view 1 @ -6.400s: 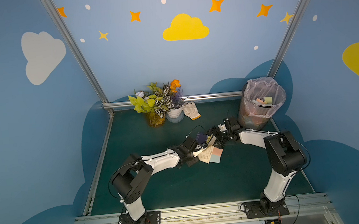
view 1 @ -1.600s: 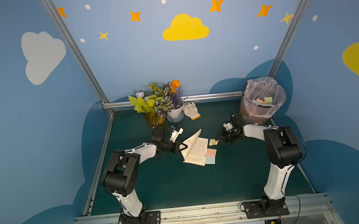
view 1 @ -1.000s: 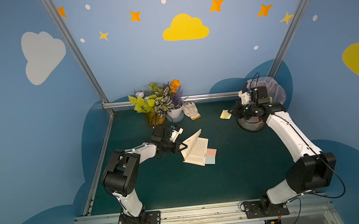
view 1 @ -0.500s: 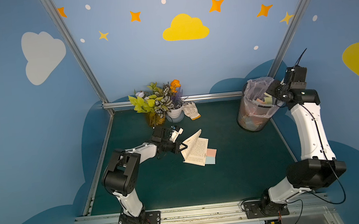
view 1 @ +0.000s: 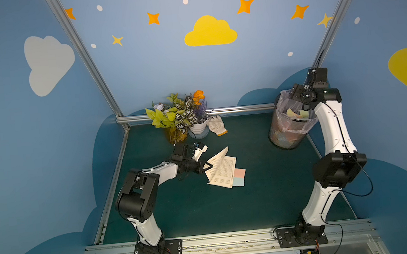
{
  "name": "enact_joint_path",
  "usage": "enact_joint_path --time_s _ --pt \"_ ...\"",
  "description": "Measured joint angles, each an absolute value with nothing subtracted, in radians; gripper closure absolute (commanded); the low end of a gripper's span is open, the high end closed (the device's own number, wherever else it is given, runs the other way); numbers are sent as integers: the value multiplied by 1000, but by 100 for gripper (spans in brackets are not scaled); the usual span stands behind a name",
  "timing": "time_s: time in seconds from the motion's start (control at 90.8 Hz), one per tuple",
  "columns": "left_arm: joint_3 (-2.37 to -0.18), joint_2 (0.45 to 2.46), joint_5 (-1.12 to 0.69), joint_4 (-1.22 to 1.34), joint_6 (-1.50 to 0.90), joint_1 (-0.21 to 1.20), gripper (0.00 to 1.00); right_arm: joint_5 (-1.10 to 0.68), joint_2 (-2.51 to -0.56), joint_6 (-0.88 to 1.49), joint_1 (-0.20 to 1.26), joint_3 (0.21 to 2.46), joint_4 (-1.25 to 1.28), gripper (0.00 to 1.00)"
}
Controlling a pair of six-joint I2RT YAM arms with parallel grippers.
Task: Peel off the used sticky note
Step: Place the note in the trash bin, then turn the page of the book at the center of the board.
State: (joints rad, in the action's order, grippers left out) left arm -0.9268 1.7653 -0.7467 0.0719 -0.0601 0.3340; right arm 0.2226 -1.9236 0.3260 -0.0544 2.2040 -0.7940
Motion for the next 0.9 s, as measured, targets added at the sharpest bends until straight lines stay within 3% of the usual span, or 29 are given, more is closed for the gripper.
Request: enact_joint_path --time_s 0.264,0.561,0.727,0.903 --pt "-927 1765 -743 72 -60 334 97 114 -1844 364 -1 2146 -816 10" --pt "-927 1768 -733 72 -65 334 97 -171 -1491 596 264 1492 -625 11" --pt "-927 1769 -728 72 -72 334 97 -352 -1502 765 364 1158 -463 6" --pt "-927 1769 -723 72 -74 334 97 -472 -1554 887 454 984 -281 3"
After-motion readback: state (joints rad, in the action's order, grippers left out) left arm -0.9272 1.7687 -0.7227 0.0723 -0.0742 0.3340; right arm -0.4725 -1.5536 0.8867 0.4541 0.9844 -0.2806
